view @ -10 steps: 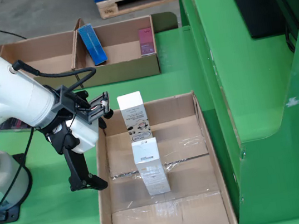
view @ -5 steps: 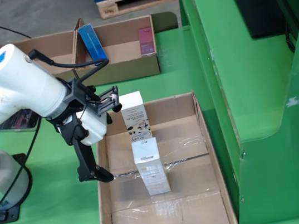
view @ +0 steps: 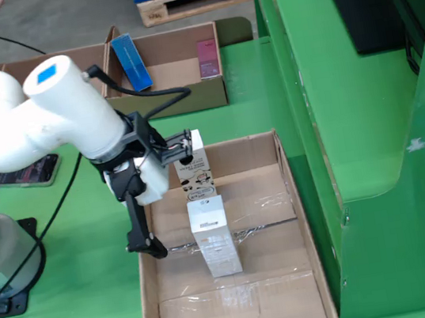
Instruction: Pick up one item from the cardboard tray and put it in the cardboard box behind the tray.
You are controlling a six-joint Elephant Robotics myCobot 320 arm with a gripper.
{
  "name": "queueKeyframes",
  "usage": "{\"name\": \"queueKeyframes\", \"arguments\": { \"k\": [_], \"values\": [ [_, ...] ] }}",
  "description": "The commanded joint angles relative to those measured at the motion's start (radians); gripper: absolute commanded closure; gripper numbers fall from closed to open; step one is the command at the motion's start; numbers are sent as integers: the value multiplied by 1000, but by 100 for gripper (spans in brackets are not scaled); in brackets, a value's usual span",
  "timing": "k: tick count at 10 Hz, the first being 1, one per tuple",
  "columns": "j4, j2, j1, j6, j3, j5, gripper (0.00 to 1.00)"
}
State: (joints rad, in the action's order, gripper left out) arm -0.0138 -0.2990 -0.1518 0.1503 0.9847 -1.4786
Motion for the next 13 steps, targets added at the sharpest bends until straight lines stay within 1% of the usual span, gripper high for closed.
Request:
{"name": "queueKeyframes", "arguments": {
  "k": [1,2,3,4,5,6,9,13],
  "values": [
    [69,-229,-20,14,-457,7,0],
    [76,-265,-17,5,-499,-2,0],
    [160,-383,-15,-2,-692,-7,0],
    [275,-546,-13,-2,-985,-4,0],
    [216,-568,-6,-5,-985,2,0],
    [216,-568,-6,-5,-985,2,0],
    [115,-602,18,-27,-985,10,0],
    [115,-600,29,-33,-985,3,0]
  ]
}}
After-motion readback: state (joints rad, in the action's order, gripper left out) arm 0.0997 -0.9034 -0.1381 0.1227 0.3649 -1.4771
